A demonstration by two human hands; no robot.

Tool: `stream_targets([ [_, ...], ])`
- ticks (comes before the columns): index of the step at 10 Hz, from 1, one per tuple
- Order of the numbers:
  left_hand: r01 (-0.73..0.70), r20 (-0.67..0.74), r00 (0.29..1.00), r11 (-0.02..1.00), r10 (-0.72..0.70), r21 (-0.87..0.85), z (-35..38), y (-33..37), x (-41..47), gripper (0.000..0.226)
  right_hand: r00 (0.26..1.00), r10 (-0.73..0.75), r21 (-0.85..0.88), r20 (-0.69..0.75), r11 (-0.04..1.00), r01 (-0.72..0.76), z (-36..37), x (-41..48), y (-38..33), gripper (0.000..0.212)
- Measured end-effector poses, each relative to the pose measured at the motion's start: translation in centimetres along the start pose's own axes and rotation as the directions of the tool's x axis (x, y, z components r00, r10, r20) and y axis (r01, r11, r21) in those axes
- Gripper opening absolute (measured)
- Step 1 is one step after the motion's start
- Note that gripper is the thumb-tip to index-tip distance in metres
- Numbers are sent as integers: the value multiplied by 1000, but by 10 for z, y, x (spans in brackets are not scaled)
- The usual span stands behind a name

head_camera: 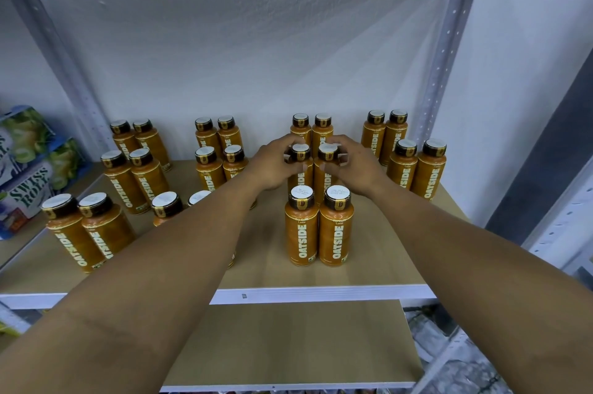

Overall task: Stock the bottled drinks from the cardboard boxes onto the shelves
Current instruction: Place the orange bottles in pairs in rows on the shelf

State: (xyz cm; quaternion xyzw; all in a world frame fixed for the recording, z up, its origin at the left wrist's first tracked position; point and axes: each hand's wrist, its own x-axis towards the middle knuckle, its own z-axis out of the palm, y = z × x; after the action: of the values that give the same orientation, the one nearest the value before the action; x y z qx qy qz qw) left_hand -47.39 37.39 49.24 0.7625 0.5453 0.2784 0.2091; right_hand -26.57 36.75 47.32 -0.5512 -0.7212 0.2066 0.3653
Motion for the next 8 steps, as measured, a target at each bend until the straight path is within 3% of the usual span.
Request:
stream_targets([
  [5, 25, -17, 1000, 998, -26, -55, -1, 1, -3, 67, 1000, -3, 37, 1, 999, 3, -9, -7, -2, 62],
  [8, -77, -149, 986, 997, 73, -23, -32, 42, -1, 47, 993, -28, 13, -117, 999, 29, -54, -13, -11, 37],
])
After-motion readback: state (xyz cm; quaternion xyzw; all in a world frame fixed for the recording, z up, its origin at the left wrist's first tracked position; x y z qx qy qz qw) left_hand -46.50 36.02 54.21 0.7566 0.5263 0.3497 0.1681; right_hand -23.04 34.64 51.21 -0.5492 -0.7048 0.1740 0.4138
